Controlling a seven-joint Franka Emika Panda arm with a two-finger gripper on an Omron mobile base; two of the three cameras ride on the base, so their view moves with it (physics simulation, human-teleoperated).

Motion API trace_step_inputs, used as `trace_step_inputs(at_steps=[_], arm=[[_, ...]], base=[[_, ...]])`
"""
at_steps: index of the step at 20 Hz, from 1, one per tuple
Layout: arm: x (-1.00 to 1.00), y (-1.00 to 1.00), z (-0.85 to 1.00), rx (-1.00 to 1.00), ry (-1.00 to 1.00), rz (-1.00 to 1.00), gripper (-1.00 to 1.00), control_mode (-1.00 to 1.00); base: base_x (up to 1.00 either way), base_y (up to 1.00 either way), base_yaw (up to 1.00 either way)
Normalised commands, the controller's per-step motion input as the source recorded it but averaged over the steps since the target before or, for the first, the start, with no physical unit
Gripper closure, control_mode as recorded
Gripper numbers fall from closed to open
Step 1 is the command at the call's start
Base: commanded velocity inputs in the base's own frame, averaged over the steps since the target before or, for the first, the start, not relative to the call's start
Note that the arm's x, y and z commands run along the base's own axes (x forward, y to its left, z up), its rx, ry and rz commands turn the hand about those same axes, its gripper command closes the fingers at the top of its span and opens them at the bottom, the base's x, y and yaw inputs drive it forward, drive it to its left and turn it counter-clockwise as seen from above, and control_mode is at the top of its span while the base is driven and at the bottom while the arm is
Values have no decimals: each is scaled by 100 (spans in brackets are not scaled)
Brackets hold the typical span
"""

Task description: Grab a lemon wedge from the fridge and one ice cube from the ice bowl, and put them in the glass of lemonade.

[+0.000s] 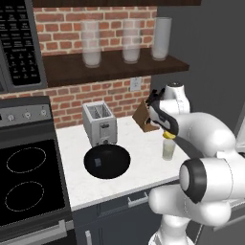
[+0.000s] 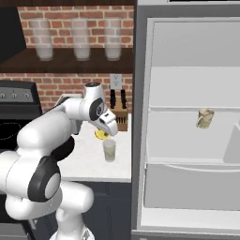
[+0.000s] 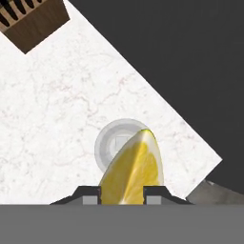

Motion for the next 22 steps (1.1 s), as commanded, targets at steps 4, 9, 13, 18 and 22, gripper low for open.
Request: trace_step_inputs(at_steps=[4, 9, 13, 18, 22], arm=[[16, 0, 0, 0, -1, 0, 100, -100], [9, 0, -7, 0, -1, 0, 100, -100], [0, 0, -23, 0, -19, 0, 100, -100], [-2, 0, 0, 0, -27, 0, 100, -100], [-3, -2, -1, 0, -11, 0, 100, -100]], base=[[0, 0, 0], [0, 0, 0], [0, 0, 0], [0, 0, 0], [0, 0, 0]])
